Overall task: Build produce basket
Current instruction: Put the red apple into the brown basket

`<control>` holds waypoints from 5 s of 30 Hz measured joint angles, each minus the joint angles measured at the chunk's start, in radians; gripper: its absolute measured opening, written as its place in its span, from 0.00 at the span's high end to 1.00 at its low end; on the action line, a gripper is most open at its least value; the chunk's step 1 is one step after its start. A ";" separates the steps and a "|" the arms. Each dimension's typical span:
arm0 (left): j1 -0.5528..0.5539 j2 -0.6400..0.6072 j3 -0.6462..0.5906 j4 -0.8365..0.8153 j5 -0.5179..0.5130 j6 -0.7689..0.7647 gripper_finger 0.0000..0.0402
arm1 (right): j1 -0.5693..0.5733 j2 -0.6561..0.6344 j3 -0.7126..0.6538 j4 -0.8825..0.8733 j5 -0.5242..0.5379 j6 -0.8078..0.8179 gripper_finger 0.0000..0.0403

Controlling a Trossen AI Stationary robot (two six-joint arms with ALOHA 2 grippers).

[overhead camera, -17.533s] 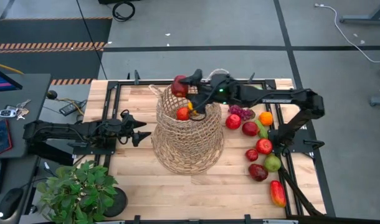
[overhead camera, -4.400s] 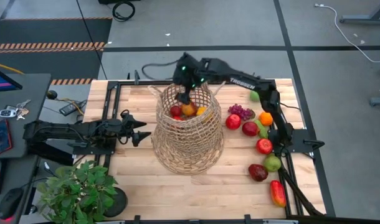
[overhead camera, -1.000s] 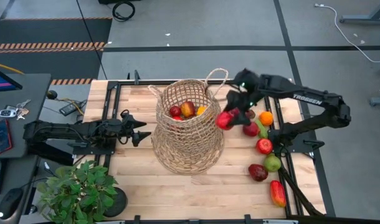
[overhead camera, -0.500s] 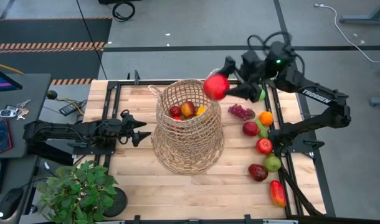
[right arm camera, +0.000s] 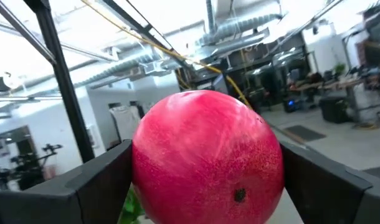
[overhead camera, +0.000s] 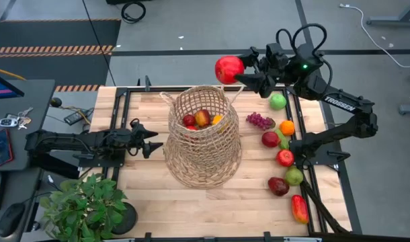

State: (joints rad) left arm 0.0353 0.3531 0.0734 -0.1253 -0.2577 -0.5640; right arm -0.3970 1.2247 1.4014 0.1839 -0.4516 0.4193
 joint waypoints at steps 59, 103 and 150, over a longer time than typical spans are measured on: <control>0.000 0.000 0.000 0.000 0.000 0.000 0.11 | 0.189 0.476 0.204 -0.371 0.607 -1.436 0.06; 0.000 0.000 0.000 0.000 0.000 0.000 0.11 | 0.087 0.443 0.222 -0.721 0.338 -0.173 0.06; 0.000 0.000 0.000 0.000 0.000 0.000 0.11 | 0.125 0.733 0.296 -0.815 0.520 -0.656 0.04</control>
State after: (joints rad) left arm 0.0353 0.3527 0.0734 -0.1253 -0.2580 -0.5640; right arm -0.2718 1.9573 1.6970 -0.6312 0.0689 -0.2363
